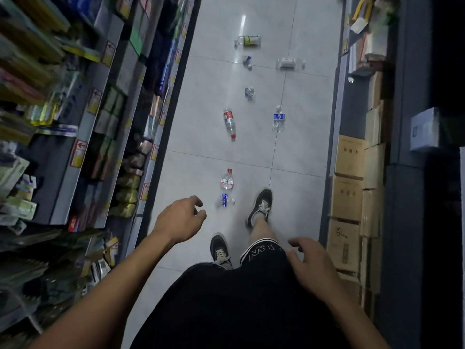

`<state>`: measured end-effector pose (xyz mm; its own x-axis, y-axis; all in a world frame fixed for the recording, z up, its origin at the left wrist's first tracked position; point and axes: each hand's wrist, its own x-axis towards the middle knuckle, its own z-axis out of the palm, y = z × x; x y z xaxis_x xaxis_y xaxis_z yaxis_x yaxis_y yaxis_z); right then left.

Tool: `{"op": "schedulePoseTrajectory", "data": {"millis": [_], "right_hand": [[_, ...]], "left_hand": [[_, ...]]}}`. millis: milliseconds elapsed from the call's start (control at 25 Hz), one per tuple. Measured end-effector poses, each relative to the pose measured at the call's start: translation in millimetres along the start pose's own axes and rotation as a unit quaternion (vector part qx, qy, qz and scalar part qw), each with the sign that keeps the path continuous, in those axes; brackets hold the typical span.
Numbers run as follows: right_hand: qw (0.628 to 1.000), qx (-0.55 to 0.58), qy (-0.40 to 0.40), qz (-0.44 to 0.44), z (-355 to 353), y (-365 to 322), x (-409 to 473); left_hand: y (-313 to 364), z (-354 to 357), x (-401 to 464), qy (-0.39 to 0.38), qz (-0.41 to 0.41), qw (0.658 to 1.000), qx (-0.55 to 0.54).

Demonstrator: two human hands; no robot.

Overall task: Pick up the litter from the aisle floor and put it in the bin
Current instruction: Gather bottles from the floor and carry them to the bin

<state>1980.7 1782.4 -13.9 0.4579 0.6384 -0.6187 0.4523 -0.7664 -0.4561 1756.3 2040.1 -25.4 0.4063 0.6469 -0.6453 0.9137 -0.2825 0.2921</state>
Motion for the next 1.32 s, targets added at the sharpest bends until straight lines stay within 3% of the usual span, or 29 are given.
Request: {"op": "schedulePoseTrajectory", "data": {"millis": [280, 480, 640, 760, 1000, 1160, 1320], "right_hand": [[0.997, -0.024, -0.057, -0.046, -69, -45, 154], [0.992, -0.041, -0.108, -0.048, -32, -78, 241], [0.984, -0.052, -0.168, 0.014, 72, -63, 315], [0.974, -0.068, -0.211, 0.055, 180, -32, 383], [0.936, 0.061, -0.282, 0.202, 418, 59, 514], [0.915, 0.176, -0.183, 0.315, 526, 104, 590], [0.886, 0.204, -0.08, 0.41, 586, 121, 643]], "left_hand": [[66, -27, 98, -0.02, -0.118, 0.987, -0.106], [74, -15, 193, 0.0, -0.187, 0.954, -0.236], [42, 54, 298, -0.037, -0.202, 0.948, -0.245], [-2, 144, 396, -0.077, -0.205, 0.951, -0.218], [-91, 345, 552, -0.103, -0.185, 0.967, -0.142], [-126, 443, 633, -0.039, -0.165, 0.982, -0.081], [-134, 505, 685, -0.004, -0.104, 0.994, -0.019]]}}
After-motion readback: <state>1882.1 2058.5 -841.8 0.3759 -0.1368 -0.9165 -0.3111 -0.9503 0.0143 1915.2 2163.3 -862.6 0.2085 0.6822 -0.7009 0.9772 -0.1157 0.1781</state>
